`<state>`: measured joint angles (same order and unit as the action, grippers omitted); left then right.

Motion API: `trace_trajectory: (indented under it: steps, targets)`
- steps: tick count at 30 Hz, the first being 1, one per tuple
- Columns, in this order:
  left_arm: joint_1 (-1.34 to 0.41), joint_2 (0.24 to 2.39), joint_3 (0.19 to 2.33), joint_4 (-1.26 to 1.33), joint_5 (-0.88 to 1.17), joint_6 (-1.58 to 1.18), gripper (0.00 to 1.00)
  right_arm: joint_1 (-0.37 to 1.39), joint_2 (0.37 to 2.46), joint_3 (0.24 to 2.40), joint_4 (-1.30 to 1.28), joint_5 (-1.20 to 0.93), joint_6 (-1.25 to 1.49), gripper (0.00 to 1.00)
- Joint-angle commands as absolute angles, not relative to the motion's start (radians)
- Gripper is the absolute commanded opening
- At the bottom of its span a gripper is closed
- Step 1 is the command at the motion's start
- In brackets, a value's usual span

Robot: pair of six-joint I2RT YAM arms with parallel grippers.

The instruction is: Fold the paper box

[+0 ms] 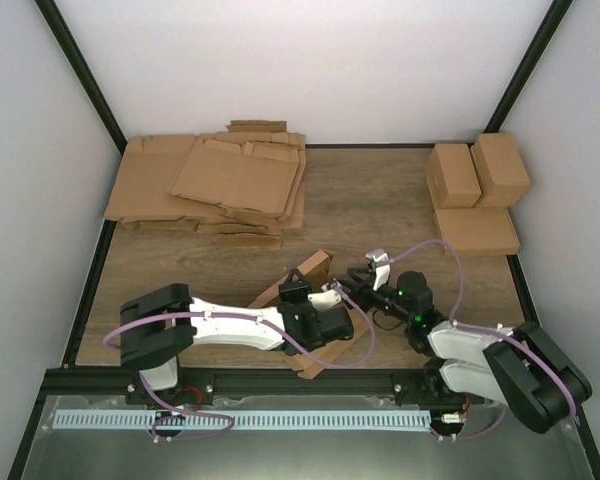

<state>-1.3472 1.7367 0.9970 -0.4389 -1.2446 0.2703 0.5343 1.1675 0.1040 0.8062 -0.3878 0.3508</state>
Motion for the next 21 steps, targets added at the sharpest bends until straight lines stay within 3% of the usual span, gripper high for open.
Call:
trace_trajectory:
  steps: [1, 7, 21]
  targets:
    - [-1.357, 1.733, 0.975, -0.445, -1.16, 0.286, 0.04, 0.511, 1.09, 0.059, 0.855, -0.32, 0.423, 0.67]
    - [-1.357, 1.74, 0.978, -0.444, -1.155, 0.288, 0.04, 0.389, 1.148, 0.105, 0.83, -0.462, 0.406, 0.59]
    - [-1.358, 1.73, 0.979, -0.432, -1.138, 0.304, 0.04, 0.39, 1.475, 0.265, 0.916, -0.568, 0.298, 0.48]
